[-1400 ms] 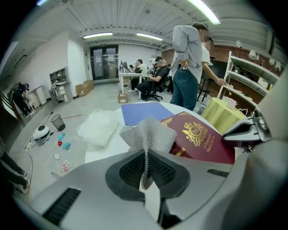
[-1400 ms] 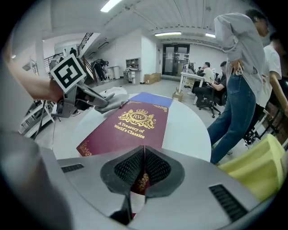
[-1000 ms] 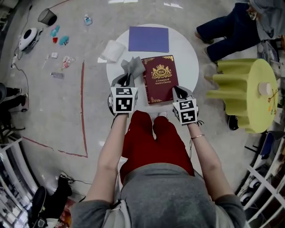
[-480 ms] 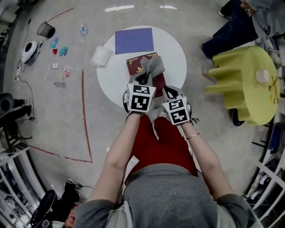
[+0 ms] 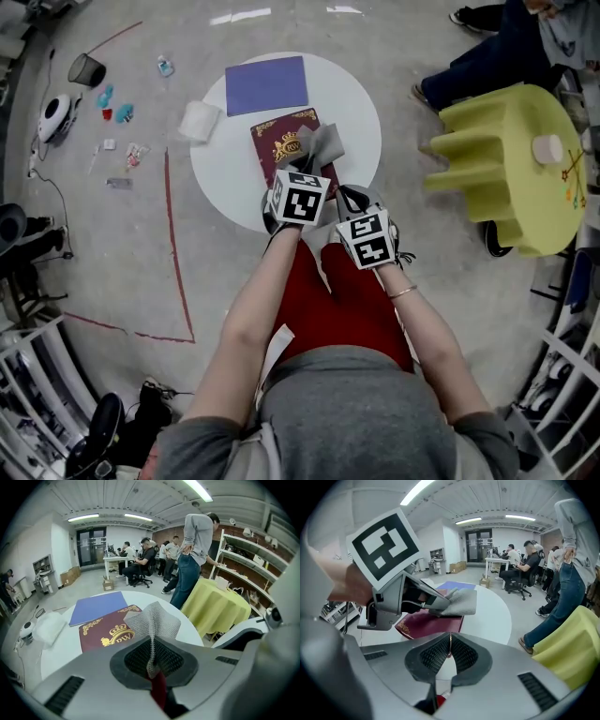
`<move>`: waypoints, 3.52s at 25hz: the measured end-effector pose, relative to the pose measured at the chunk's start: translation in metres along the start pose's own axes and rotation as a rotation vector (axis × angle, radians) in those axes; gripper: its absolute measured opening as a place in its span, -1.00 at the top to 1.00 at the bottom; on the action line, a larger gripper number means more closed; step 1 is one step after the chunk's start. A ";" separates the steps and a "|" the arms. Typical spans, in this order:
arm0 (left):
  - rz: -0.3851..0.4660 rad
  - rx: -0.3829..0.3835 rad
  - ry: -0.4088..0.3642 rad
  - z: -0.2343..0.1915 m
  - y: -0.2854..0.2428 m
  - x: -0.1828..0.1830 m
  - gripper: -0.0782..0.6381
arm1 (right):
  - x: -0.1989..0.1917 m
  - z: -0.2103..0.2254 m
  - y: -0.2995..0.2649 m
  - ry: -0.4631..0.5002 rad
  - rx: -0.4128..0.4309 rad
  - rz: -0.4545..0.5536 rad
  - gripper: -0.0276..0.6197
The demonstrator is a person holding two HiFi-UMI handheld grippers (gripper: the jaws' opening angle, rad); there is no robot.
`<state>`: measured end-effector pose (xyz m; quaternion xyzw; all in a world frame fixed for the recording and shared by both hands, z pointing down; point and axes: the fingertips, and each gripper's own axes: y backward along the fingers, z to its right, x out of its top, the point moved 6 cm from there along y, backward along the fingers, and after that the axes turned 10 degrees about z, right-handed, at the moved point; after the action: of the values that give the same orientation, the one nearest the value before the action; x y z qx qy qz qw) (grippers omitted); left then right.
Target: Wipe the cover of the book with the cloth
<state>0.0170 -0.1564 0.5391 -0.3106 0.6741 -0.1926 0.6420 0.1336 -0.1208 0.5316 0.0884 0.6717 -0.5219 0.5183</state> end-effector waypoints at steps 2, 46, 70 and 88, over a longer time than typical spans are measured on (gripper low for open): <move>-0.003 0.011 0.002 -0.006 0.004 -0.004 0.71 | 0.001 -0.002 -0.002 0.012 0.007 -0.002 0.82; 0.088 0.076 0.127 0.006 0.073 -0.020 0.71 | -0.018 0.008 0.032 0.026 -0.029 0.001 0.82; -0.002 0.012 0.204 0.017 0.080 -0.071 0.71 | -0.005 -0.002 0.013 0.072 -0.025 0.003 0.82; -0.039 0.158 0.327 -0.057 0.129 -0.121 0.71 | 0.010 -0.039 -0.028 0.179 0.006 -0.047 0.82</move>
<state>-0.0630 0.0105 0.5500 -0.2365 0.7462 -0.3051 0.5423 0.0874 -0.1064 0.5374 0.1205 0.7156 -0.5260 0.4434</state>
